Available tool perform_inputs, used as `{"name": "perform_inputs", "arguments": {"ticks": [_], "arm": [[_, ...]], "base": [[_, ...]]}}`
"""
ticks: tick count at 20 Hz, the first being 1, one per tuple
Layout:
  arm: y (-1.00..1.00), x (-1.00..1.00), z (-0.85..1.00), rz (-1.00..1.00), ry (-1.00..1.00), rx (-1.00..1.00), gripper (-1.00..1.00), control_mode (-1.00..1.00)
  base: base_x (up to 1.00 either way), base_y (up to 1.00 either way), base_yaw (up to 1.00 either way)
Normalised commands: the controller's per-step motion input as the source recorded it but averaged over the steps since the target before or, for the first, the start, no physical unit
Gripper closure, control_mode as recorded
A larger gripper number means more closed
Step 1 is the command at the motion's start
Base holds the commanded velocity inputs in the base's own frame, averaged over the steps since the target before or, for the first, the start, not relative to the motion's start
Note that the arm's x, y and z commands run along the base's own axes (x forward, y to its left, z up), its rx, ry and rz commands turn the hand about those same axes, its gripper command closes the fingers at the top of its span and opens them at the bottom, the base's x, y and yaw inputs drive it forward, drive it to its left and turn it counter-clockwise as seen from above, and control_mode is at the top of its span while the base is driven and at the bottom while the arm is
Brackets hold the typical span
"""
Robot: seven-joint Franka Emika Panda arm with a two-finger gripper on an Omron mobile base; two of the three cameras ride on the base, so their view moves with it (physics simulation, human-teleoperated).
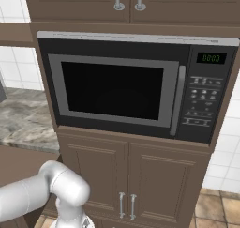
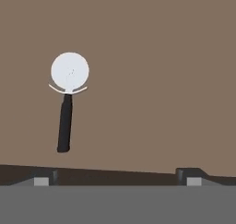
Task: Take the pizza cutter from the drawer on the left and place it on the dining counter for cutting.
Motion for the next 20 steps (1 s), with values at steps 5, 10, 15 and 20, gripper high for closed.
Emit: {"name": "perform_inputs", "arguments": {"ticks": [5, 10, 15, 20], "arm": [[0.30, 0.27, -0.14, -0.03, -0.02, 0.00, -1.00, -1.00], [0.40, 0.19, -0.13, 0.00, 0.00, 0.00, -1.00, -1.00], [0.36, 0.04, -0.05, 0.00, 0.00, 0.00, -1.00, -1.00], [0.16, 0.08, -0.05, 0.00, 0.00, 0.00, -1.00, -1.00]], "base": [[0.00, 0.00, 0.00], [0.00, 0.00, 0.00], [0.00, 0.00, 0.00], [0.00, 0.00, 0.00]]}}
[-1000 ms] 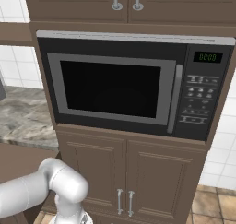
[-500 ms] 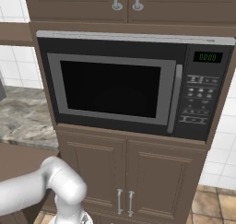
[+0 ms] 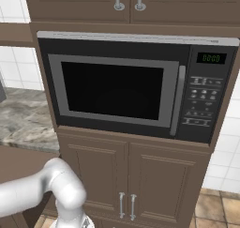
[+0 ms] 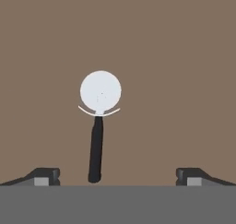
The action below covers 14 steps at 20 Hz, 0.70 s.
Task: Take the pizza cutter from the drawer on the left and place it on the dining counter for cutting.
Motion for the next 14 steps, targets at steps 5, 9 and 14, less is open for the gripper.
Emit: {"name": "perform_inputs", "arguments": {"ticks": [5, 9, 14], "arm": [[0.07, 0.07, -0.03, 0.00, 0.00, 0.00, -1.00, -1.00], [0.09, 0.02, -0.08, 0.00, 0.00, 0.00, -1.00, -1.00], [0.07, 0.00, -0.12, 0.00, 0.00, 0.00, -1.00, -1.00]], "base": [[0.00, 0.00, 0.00], [0.00, 0.00, 0.00], [0.00, 0.00, 0.00]]}}
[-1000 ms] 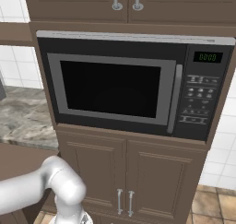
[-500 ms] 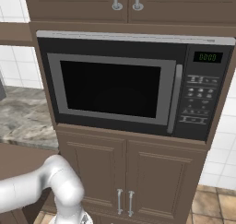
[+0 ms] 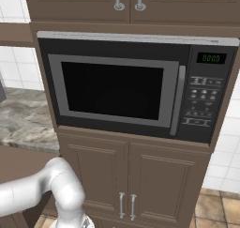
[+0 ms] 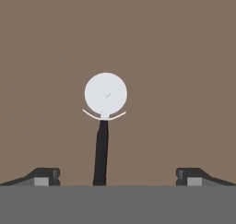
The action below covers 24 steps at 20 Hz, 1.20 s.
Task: Take the pizza cutter from the drawer on the left and place it on the dining counter for cutting.
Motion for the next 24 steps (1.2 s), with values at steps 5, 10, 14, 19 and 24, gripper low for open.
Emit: {"name": "perform_inputs", "arguments": {"ticks": [5, 10, 14, 19, 24], "arm": [[0.07, 0.00, -0.15, 0.00, 0.00, 0.00, -1.00, -1.00], [0.03, 0.00, -0.15, 0.00, 0.00, 0.00, -1.00, -1.00], [0.09, 0.00, -0.24, 0.00, 0.00, 0.00, -1.00, -1.00], [0.15, 0.00, -0.28, 0.00, 0.00, 0.00, -1.00, -1.00], [0.18, 0.00, -0.28, 0.00, 0.00, 0.00, -1.00, -1.00]], "base": [[0.00, 0.00, 0.00], [0.00, 0.00, 0.00], [0.00, 0.00, 0.00], [0.00, 0.00, 0.00], [0.00, 0.00, 0.00]]}}
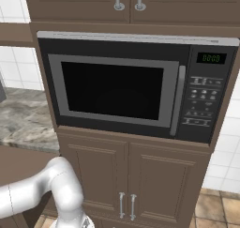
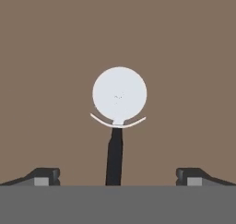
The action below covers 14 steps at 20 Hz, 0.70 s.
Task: Take the pizza cutter from the drawer on the left and place it on the dining counter for cutting.
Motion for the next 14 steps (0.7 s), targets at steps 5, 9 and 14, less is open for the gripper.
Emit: {"name": "perform_inputs", "arguments": {"ticks": [5, 9, 14], "arm": [[0.16, 0.00, -0.29, 0.00, 0.00, 0.00, -1.00, -1.00], [0.11, 0.00, -0.27, 0.00, 0.00, 0.00, -1.00, -1.00], [0.00, 0.00, -0.27, 0.00, 0.00, 0.00, -1.00, -1.00]], "base": [[0.00, 0.00, 0.00], [0.00, 0.00, 0.00], [0.00, 0.00, 0.00]]}}
